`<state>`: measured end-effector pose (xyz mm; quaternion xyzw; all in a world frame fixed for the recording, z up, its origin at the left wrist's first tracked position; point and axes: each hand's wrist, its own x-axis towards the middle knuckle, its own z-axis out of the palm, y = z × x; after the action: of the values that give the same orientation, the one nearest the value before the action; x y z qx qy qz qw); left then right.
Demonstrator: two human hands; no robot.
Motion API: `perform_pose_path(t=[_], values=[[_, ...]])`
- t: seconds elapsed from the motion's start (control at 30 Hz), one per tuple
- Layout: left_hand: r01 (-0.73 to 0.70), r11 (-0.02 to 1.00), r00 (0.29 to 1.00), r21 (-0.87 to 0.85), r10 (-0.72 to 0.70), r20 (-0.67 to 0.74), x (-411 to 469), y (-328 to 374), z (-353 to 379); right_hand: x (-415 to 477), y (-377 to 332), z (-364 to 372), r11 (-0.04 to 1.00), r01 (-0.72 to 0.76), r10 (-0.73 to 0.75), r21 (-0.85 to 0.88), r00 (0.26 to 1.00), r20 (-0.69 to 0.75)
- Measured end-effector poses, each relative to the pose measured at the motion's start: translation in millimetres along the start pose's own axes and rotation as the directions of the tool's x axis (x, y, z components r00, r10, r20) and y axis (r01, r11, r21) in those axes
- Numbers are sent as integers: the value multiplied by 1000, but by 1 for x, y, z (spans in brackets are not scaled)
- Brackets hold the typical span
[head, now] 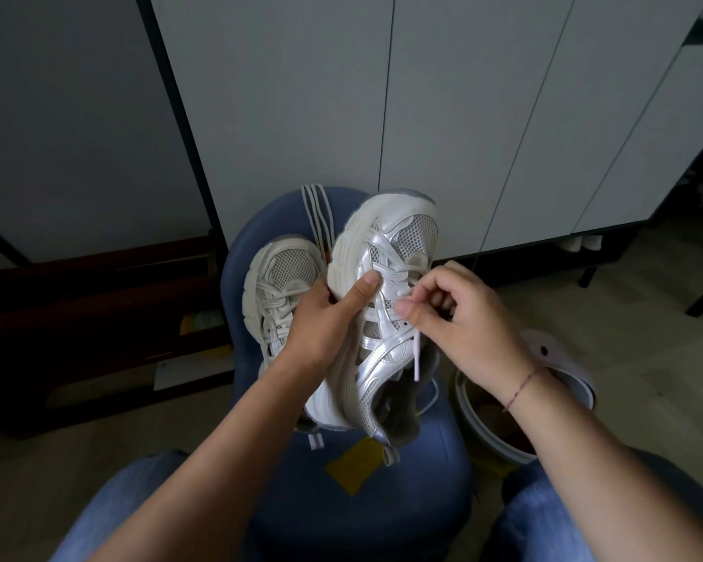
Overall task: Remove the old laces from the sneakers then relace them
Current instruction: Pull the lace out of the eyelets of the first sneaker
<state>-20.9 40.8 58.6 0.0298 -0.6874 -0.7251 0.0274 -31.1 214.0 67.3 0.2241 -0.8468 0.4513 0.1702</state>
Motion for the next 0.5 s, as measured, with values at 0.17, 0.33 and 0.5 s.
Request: perform_pose_path(t=[0.17, 0.33, 0.5], values=[[47, 999, 999, -9, -47, 5, 1, 0, -3, 3, -8, -8, 724, -222, 199, 653, 974, 111], [82, 995, 997, -50, -81, 19, 0, 4, -3, 8, -7, -37, 267, -289, 388, 919, 906, 172], [54, 998, 999, -32, -54, 6, -1, 2, 0, 0, 0, -23, 855, -285, 278, 434, 957, 80]])
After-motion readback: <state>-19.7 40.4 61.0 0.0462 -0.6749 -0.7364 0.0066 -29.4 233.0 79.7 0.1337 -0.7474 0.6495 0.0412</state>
